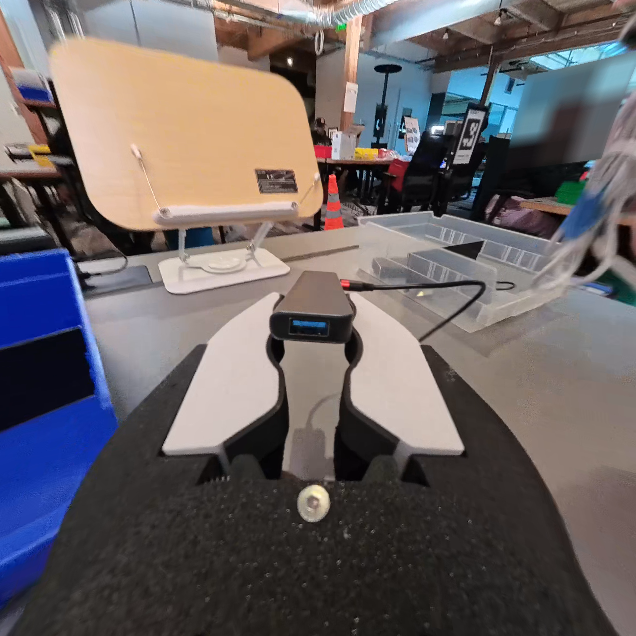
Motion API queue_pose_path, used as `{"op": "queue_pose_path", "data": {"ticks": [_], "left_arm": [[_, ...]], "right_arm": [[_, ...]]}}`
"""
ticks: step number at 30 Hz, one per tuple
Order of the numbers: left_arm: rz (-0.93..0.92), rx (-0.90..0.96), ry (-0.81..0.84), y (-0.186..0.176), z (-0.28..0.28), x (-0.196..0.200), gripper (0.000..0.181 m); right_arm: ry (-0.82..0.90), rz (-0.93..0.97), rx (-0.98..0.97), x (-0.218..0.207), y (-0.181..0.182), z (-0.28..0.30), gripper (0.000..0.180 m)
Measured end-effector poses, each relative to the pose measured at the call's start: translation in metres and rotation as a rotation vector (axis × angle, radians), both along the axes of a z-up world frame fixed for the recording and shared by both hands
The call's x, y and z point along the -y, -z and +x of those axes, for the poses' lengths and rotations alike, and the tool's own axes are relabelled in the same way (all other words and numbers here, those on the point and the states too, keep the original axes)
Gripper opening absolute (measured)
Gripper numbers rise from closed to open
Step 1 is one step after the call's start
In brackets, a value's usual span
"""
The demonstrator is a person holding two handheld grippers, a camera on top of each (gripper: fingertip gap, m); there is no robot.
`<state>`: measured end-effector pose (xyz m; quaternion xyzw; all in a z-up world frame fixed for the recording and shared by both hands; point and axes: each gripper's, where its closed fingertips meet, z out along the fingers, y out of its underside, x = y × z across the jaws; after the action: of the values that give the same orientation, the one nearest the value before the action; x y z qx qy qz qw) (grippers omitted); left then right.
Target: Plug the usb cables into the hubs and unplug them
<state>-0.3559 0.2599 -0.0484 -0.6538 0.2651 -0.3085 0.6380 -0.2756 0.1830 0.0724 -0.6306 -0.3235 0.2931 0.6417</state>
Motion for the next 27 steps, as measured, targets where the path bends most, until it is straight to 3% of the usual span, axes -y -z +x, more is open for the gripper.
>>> {"op": "queue_pose_path", "data": {"ticks": [3, 6, 11, 14, 17, 20, 27], "left_arm": [[-0.076, 0.047, 0.035, 0.009, 0.002, -0.002, 0.032], [-0.041, 0.039, 0.030, 0.006, 0.001, -0.002, 0.032], [-0.007, 0.042, 0.064, -0.006, 0.011, 0.002, 0.032], [-0.023, 0.064, 0.078, -0.009, 0.023, -0.002, 0.032], [-0.026, 0.052, 0.123, -0.004, 0.034, -0.001, 0.032], [-0.070, 0.107, 0.154, -0.003, 0.033, 0.002, 0.032], [-0.063, 0.168, 0.191, -0.016, 0.021, 0.004, 0.032]], "right_arm": [[0.224, 0.043, 0.073, -0.030, -0.036, 0.080, 0.015], [0.504, 0.003, 0.135, -0.065, -0.028, 0.176, 0.014], [0.702, -0.168, 0.369, -0.106, 0.091, 0.269, 0.014], [0.776, -0.501, 0.526, -0.102, 0.169, 0.304, 0.016], [0.763, -0.641, 0.552, -0.097, 0.196, 0.302, 0.049], [0.773, -0.630, 0.541, -0.093, 0.185, 0.299, 0.052], [0.785, -0.455, 0.464, -0.079, 0.119, 0.287, 0.040]]}}
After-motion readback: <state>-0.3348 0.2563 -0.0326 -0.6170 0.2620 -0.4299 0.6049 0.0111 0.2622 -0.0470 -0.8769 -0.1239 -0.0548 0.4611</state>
